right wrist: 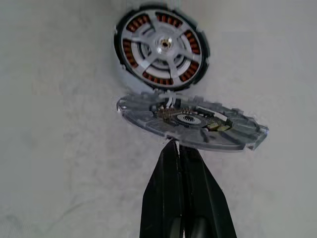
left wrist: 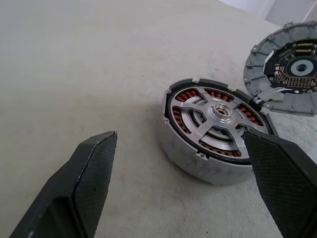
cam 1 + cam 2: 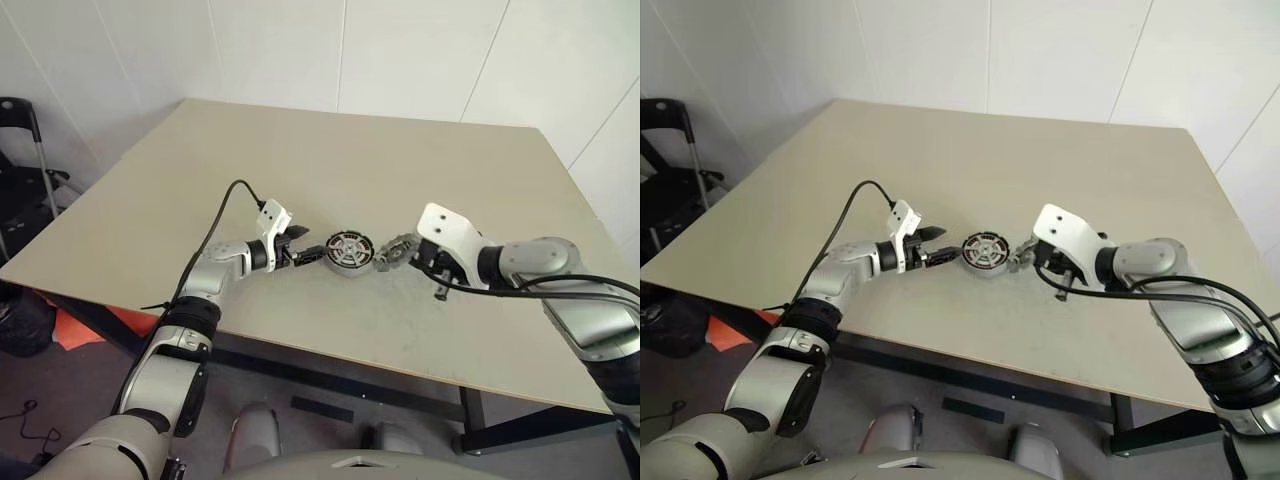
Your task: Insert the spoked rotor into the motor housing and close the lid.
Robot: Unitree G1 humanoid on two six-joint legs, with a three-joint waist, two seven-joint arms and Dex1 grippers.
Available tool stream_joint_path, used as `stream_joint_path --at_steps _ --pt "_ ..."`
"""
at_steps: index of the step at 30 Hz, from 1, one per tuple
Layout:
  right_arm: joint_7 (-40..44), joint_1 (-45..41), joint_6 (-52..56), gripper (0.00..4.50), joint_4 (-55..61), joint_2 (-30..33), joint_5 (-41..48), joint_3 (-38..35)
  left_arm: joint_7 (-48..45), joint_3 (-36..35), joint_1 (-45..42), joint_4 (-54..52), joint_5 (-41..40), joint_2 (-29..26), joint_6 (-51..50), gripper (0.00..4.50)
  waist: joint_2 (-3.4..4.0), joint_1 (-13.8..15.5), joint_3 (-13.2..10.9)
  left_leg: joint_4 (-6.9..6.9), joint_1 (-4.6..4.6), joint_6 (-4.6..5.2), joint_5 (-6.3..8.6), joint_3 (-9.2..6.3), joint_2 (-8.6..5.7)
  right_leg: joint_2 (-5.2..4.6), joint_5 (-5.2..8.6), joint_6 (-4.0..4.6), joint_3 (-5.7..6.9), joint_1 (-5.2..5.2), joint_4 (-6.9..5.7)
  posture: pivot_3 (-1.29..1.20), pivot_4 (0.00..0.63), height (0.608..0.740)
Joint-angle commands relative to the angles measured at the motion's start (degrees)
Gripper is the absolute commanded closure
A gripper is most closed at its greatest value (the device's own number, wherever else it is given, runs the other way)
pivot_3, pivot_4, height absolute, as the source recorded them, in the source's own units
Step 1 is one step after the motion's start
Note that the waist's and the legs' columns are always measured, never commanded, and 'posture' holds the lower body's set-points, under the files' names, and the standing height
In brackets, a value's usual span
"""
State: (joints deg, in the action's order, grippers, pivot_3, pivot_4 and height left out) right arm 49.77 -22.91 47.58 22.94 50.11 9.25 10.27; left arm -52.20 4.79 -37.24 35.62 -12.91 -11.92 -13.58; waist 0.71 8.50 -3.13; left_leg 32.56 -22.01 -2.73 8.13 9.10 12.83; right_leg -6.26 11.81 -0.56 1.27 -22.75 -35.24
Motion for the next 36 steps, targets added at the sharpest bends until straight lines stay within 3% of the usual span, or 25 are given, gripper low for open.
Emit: stream_joint_path --at_steps 1,21,36 --pt "-0.77 -4.46 1.90 4.47 -0.20 -1.70 1.12 -0.99 0.07 -1.04 -1.17 -0.76 -0.09 -0.45 1.20 0.17 0.00 0.02 0.00 0.03 0.00 0.00 0.00 0.00 0.00 0.00 0.00 0.00 0.00 0.00 -0.02 0.00 0.000 0.740" --pt "-9.87 -12.51 0.09 4.47 -16.95 -20.84 -2.72 7.08 1.19 -3.13 0.91 -2.46 -0.21 -3.06 1.35 0.17 0.01 -0.41 0.01 -0.05 0.00 -0.08 -0.04 -0.02 0.02 0.01 -0.01 0.02 0.02 -0.09 -0.21 0.00 0.000 0.740" --pt "-14.75 -6.01 -6.67 4.47 -24.78 -27.05 -5.33 8.67 1.59 -3.52 0.90 -2.87 -0.22 -3.62 1.23 0.17 -0.07 -1.25 0.05 -0.10 0.08 -0.11 -0.05 -0.04 0.00 0.01 0.00 0.00 0.03 -0.01 -0.19 0.00 0.000 0.740"
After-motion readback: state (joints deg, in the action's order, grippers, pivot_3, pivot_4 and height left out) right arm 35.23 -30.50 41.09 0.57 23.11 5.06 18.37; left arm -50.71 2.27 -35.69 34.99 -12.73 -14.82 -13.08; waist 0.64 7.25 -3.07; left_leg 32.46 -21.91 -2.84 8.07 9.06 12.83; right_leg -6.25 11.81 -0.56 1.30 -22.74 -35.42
